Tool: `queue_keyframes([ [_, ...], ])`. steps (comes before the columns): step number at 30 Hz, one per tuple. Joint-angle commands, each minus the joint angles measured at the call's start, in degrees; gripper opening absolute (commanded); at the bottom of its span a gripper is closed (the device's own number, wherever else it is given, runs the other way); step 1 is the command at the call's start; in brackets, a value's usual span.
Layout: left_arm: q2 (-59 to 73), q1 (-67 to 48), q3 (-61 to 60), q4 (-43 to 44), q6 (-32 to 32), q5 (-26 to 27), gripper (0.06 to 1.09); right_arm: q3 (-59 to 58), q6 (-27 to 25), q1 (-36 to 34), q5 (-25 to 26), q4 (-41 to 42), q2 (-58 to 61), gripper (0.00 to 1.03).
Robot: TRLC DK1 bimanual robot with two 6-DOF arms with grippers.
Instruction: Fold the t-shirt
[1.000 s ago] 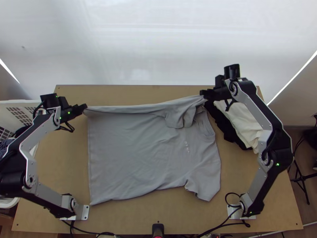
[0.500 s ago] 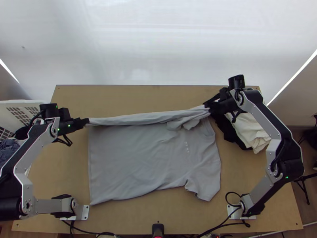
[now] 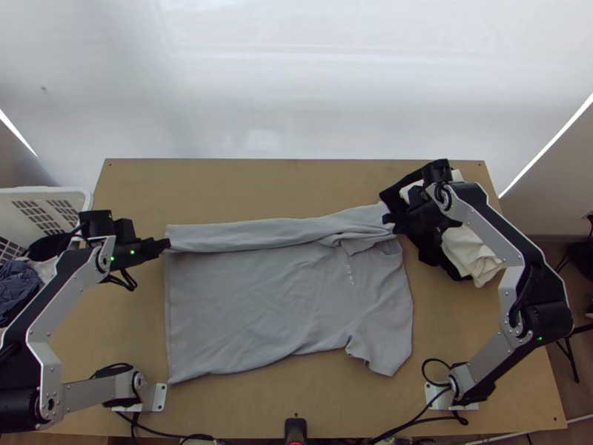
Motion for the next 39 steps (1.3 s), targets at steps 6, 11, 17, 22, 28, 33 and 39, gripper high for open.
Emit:
queue_keyframes([
  [6, -0.85, -0.07, -5.06, 2.15, -2.24, 1.75, 0.77, -3.29, -0.41, 0.82, 3.87, -1.38, -0.76, 0.65],
  [11, -5.07, 0.20, -4.00, -5.93, -1.09, 2.45, 1.03, -4.69, 1.34, 1.17, 4.14, -15.27, -4.28, 0.97],
  [17, -20.89, 0.73, -5.23, -12.26, -2.59, 3.77, 1.03, -17.53, 3.45, 1.17, 4.14, -20.90, -20.98, 0.91],
  [22, -25.90, 0.37, -5.32, -16.83, -5.49, 3.77, 1.03, -25.70, 2.22, -0.68, 4.14, -21.86, -27.75, 0.63],
  [28, -26.25, -2.26, -5.23, -18.15, -7.16, 3.86, 1.03, -31.76, 1.52, -0.68, 2.55, -18.00, -28.10, 0.47],
  [33, -26.78, -3.14, -5.23, -18.33, -7.16, 3.68, 1.03, -35.02, 0.47, -0.41, 1.76, -9.91, -26.60, 0.39],
  [39, -27.66, -3.14, -5.58, -18.94, -7.25, 3.60, 1.03, -33.87, 0.47, -0.41, 1.50, -4.46, -22.91, 0.39],
])
